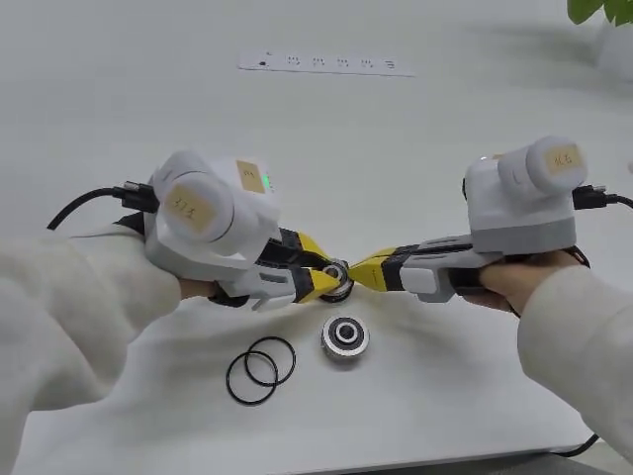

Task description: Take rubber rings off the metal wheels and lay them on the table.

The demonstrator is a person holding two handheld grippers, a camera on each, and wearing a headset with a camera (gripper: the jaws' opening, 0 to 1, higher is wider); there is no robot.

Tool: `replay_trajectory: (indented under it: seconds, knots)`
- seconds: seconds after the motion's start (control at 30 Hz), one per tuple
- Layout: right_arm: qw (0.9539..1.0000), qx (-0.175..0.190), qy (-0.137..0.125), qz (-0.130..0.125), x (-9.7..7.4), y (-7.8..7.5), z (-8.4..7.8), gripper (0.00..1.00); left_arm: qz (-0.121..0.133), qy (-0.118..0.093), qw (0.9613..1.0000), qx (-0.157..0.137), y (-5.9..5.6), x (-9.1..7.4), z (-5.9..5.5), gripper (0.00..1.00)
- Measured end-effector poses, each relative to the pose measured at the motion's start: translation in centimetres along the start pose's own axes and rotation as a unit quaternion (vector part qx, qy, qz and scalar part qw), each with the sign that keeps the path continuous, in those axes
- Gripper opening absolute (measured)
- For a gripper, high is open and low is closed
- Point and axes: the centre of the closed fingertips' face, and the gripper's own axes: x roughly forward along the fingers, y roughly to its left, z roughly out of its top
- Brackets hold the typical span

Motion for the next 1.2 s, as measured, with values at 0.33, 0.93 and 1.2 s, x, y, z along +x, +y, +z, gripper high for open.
replay_trajectory:
  seconds: [0.33, 0.93, 1.2]
  knots:
    - [1.0, -0.005, 0.002, 0.0, 0.05, 0.03, 0.05, 0.0, 0.0, -0.003, 1.0, 0.001, 0.01, -0.02, 0.01, 0.13]
    - [1.0, -0.008, -0.001, 0.006, 0.15, 0.27, 0.18, 0.0, 0.001, -0.002, 1.0, 0.002, 0.08, 0.0, 0.01, 0.13]
    - [0.9999, -0.012, -0.002, 0.009, 0.16, 0.43, 0.23, 0.0, 0.002, -0.002, 1.0, 0.001, 0.18, 0.02, -0.06, 0.13]
